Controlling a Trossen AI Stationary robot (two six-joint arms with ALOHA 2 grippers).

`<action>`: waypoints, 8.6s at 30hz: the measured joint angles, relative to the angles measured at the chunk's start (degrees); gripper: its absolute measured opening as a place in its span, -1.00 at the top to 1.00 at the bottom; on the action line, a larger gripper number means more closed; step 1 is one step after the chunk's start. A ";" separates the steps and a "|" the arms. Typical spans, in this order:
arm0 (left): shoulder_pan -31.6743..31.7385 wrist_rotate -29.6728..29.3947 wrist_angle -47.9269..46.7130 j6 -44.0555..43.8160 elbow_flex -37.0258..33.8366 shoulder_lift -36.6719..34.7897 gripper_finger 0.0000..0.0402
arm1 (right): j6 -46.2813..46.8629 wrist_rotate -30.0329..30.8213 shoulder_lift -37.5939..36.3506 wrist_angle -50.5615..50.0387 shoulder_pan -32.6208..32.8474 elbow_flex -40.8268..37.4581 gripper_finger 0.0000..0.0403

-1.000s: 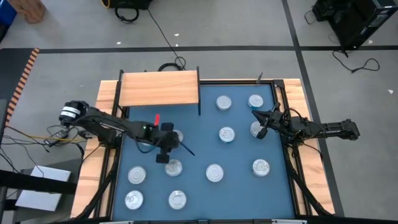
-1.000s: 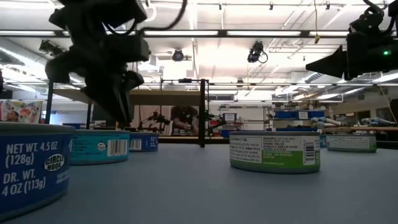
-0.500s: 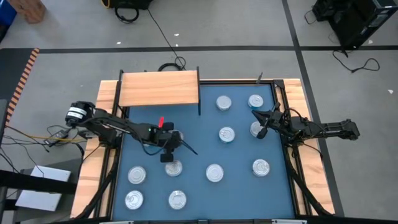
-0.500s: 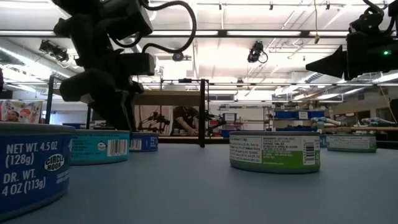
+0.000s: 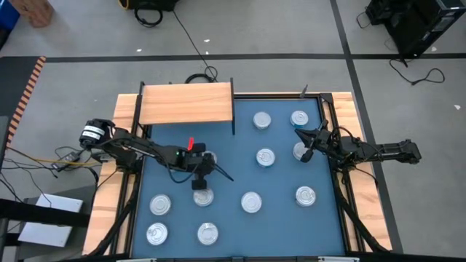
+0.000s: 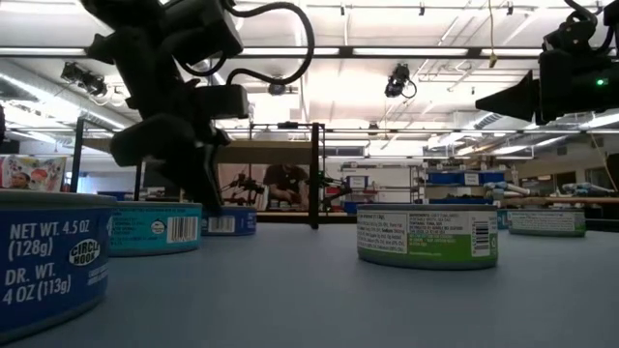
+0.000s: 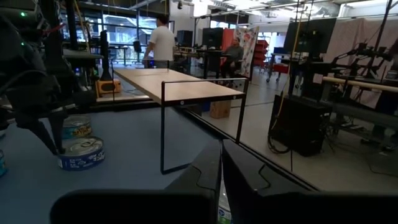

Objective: Stack canned seafood by type on shelf
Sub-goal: Put the blue tuna can on the shelf

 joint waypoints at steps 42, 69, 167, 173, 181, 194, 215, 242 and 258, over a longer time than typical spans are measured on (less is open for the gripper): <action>2.57 40.12 -1.15 -16.00 13.97 4.40 1.00 | 0.00 0.00 0.00 -0.02 0.00 -0.02 0.87; 9.61 48.49 -1.90 -16.94 13.97 5.97 1.00 | 0.00 -0.02 -0.01 0.00 -0.01 -0.02 0.87; -4.58 14.14 22.83 6.94 17.70 8.83 0.27 | 0.00 0.00 -0.02 0.43 -0.01 0.00 0.87; -5.27 14.56 22.54 7.17 17.68 8.90 0.27 | 0.00 0.00 0.00 0.44 -0.02 0.00 0.87; -5.40 14.62 21.61 5.63 17.68 8.98 0.27 | 0.00 -0.01 -0.01 0.44 0.00 0.00 0.87; -5.49 17.22 12.55 0.81 21.57 9.05 0.27 | 0.00 -0.01 -0.01 0.44 0.00 -0.02 0.87; -5.97 16.40 -10.92 0.43 33.10 9.05 0.62 | 0.00 0.00 -0.02 0.44 0.00 -0.01 0.87; -5.57 12.34 -31.20 -2.40 34.84 9.05 0.18 | 0.00 -0.02 0.00 0.44 0.00 0.00 0.87; -4.32 6.91 -30.31 -2.20 34.69 12.99 -0.52 | 0.00 0.00 0.04 1.18 0.00 0.00 0.87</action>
